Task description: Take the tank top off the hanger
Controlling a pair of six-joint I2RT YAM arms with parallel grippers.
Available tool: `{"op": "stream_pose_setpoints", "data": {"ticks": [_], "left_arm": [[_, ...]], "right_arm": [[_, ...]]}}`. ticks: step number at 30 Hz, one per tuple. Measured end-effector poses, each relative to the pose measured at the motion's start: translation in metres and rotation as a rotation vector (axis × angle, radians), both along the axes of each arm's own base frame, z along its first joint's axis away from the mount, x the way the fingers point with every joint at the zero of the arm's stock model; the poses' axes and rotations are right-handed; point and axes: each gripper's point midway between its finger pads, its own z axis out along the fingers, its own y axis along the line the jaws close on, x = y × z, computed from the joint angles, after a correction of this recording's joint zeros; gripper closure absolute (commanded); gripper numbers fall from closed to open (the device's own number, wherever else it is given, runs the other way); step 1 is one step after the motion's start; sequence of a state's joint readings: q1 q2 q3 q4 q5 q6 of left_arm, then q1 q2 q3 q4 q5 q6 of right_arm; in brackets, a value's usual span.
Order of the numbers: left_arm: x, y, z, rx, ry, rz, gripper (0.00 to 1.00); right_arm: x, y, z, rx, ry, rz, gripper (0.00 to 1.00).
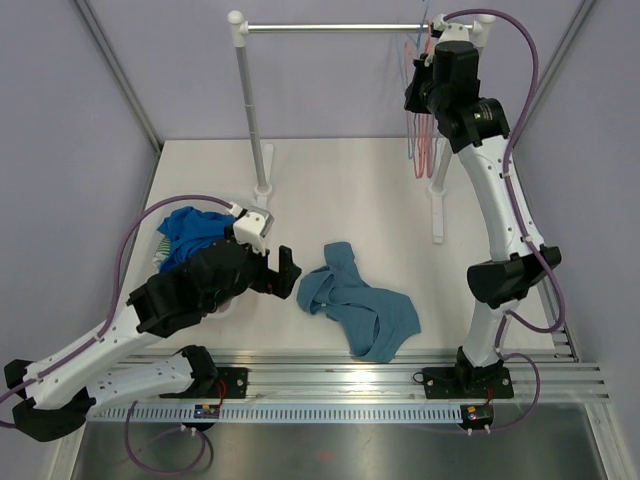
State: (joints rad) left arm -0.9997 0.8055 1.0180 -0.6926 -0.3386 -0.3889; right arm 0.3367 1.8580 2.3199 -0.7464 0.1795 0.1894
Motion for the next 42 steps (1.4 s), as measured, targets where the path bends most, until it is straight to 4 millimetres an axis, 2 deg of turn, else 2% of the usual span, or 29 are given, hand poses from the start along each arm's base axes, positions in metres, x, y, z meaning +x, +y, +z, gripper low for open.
{"op": "stream_pose_setpoints", "data": {"ticks": [5, 11, 14, 15, 16, 18, 21, 22, 23, 25, 30, 36, 41, 42], "left_arm": [[-0.002, 0.000, -0.004, 0.020, 0.008, -0.006, 0.01], [-0.003, -0.002, -0.007, 0.032, 0.012, -0.014, 0.01], [-0.002, -0.003, -0.009, 0.042, 0.017, -0.014, 0.01], [-0.002, -0.004, -0.010, 0.045, 0.018, -0.015, 0.01], [-0.002, -0.005, -0.011, 0.049, 0.021, -0.015, 0.01], [0.000, -0.007, -0.013, 0.054, 0.025, -0.016, 0.01], [0.003, -0.013, -0.018, 0.065, 0.033, -0.018, 0.01], [0.005, -0.017, -0.020, 0.070, 0.037, -0.018, 0.01], [0.007, -0.020, -0.023, 0.076, 0.042, -0.020, 0.01], [0.011, -0.029, -0.029, 0.084, 0.050, -0.024, 0.01], [0.022, -0.061, -0.057, 0.139, 0.089, -0.064, 0.01], [0.030, -0.101, -0.101, 0.205, 0.140, -0.157, 0.01], [0.033, -0.130, -0.141, 0.275, 0.211, -0.236, 0.01], [0.033, -0.139, -0.157, 0.303, 0.242, -0.261, 0.01]], "right_arm": [[0.021, 0.002, -0.023, -0.021, 0.062, 0.017, 1.00], [0.019, 0.006, -0.060, -0.041, 0.147, 0.034, 1.00], [0.017, 0.005, -0.062, -0.039, 0.143, 0.032, 0.98], [0.015, 0.005, -0.061, -0.039, 0.142, 0.032, 0.91], [0.012, 0.004, -0.060, -0.038, 0.142, 0.032, 0.53], [0.008, 0.003, -0.057, -0.032, 0.139, 0.031, 0.43], [0.004, 0.003, -0.052, -0.024, 0.134, 0.038, 0.23], [0.001, 0.004, -0.051, -0.020, 0.133, 0.044, 0.09], [-0.002, 0.004, -0.048, -0.014, 0.132, 0.047, 0.01], [-0.012, 0.003, -0.041, -0.011, 0.124, 0.064, 0.01], [-0.058, -0.002, -0.003, 0.020, 0.062, 0.119, 0.00], [-0.146, -0.022, 0.046, 0.057, -0.068, 0.174, 0.01], [-0.224, -0.040, 0.052, 0.091, -0.155, 0.217, 0.01], [-0.235, -0.041, 0.049, 0.099, -0.163, 0.232, 0.01]]}}
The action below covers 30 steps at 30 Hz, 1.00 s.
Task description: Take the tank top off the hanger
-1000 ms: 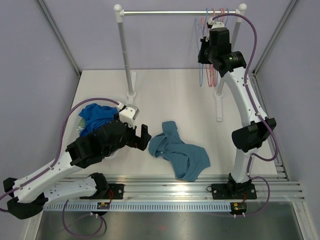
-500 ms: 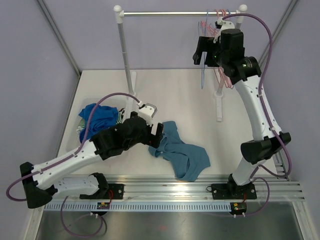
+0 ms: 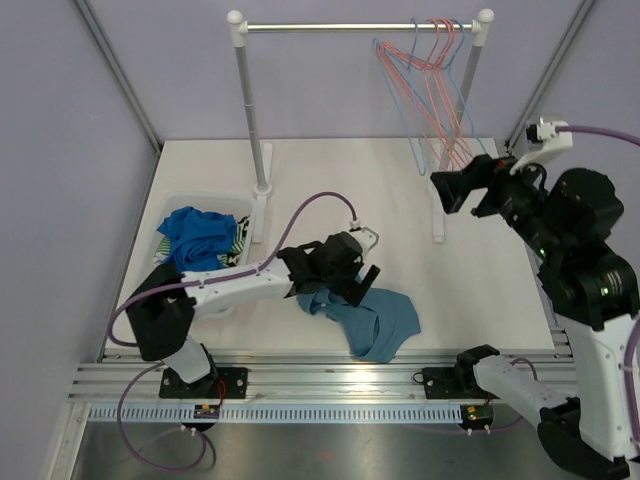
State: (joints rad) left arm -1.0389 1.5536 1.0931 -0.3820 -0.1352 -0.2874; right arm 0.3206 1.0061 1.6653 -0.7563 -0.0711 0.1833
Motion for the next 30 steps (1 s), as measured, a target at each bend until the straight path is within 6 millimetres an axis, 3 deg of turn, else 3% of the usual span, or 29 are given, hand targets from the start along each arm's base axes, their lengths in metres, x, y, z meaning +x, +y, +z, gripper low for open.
{"op": "stream_pose_setpoints", "data": {"ticks": [3, 5, 9, 12, 13, 14, 17, 18, 19, 24, 27, 30], "left_arm": [[-0.002, -0.016, -0.031, 0.051, 0.066, -0.046, 0.01], [-0.005, -0.023, -0.048, 0.081, 0.096, -0.068, 0.01], [-0.015, -0.029, -0.078, 0.139, 0.142, -0.096, 0.01], [-0.017, -0.034, -0.083, 0.131, 0.150, -0.093, 0.03], [-0.017, -0.035, -0.084, 0.127, 0.152, -0.089, 0.10], [-0.017, -0.036, -0.084, 0.121, 0.154, -0.083, 0.35], [-0.016, -0.043, -0.088, 0.089, 0.168, -0.059, 0.77], [-0.017, -0.046, -0.087, 0.074, 0.173, -0.056, 0.95], [-0.017, -0.048, -0.087, 0.066, 0.177, -0.050, 1.00], [-0.015, -0.043, -0.083, 0.081, 0.159, -0.017, 1.00], [-0.009, -0.019, -0.073, 0.149, 0.123, 0.050, 1.00], [0.006, 0.011, -0.044, 0.184, 0.064, 0.150, 1.00]], "right_arm": [[-0.032, 0.000, -0.008, 0.029, -0.033, 0.054, 0.00], [-0.043, 0.003, -0.014, 0.036, -0.037, 0.092, 0.00], [-0.046, 0.014, -0.029, 0.032, -0.002, 0.154, 0.01], [-0.045, 0.018, -0.038, 0.028, 0.020, 0.176, 0.01], [-0.045, 0.019, -0.040, 0.028, 0.026, 0.184, 0.01], [-0.046, 0.020, -0.041, 0.028, 0.027, 0.191, 0.00], [-0.049, 0.023, -0.040, 0.034, 0.013, 0.210, 0.00], [-0.050, 0.023, -0.039, 0.036, 0.007, 0.215, 0.01], [-0.051, 0.023, -0.038, 0.037, 0.002, 0.219, 0.00], [-0.060, 0.023, -0.026, 0.051, -0.056, 0.236, 0.01], [-0.061, 0.023, -0.023, 0.055, -0.074, 0.237, 0.00], [-0.059, 0.023, -0.026, 0.055, -0.076, 0.236, 0.01]]}}
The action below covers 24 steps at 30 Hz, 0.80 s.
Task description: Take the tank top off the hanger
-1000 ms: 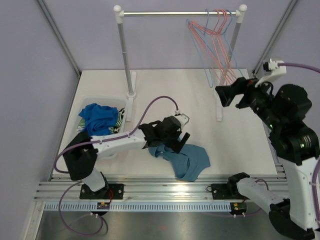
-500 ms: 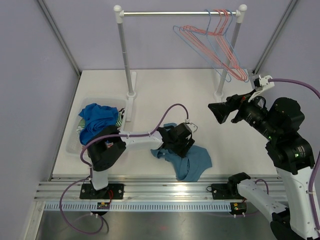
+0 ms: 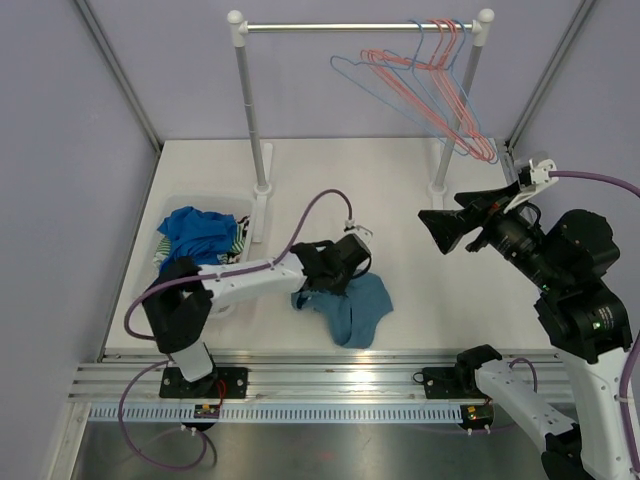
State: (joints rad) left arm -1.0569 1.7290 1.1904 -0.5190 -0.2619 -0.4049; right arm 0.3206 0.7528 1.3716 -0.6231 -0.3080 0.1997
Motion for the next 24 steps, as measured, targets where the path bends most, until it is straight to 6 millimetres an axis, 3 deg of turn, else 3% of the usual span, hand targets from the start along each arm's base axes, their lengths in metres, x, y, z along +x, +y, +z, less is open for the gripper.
{"op": "stream_pose_setpoints", "data": {"ticks": [3, 6, 9, 12, 15, 19, 24], "left_arm": [[0.030, 0.025, 0.059, -0.041, -0.108, 0.125, 1.00], [0.064, 0.053, 0.138, -0.138, -0.249, 0.270, 1.00], [0.091, 0.093, 0.205, -0.210, -0.368, 0.415, 1.00], [0.109, 0.144, 0.253, -0.228, -0.450, 0.561, 1.00], [0.117, 0.192, 0.278, -0.186, -0.496, 0.685, 1.00], [0.118, 0.255, 0.294, -0.102, -0.512, 0.833, 1.00], [0.109, 0.334, 0.281, 0.021, -0.474, 1.025, 1.00]], "right_arm": [[0.003, 0.001, -0.007, -0.003, 0.010, 0.000, 0.00], [0.005, 0.002, -0.012, -0.005, 0.023, 0.000, 0.01], [0.006, 0.002, -0.013, -0.004, 0.021, 0.000, 0.01], [0.007, 0.002, -0.011, -0.001, 0.012, 0.000, 0.01], [0.008, 0.003, -0.010, 0.002, 0.003, 0.000, 0.00], [0.011, 0.004, -0.011, 0.005, -0.006, 0.001, 0.00], [0.013, 0.005, -0.016, 0.001, 0.004, 0.000, 0.00]]}}
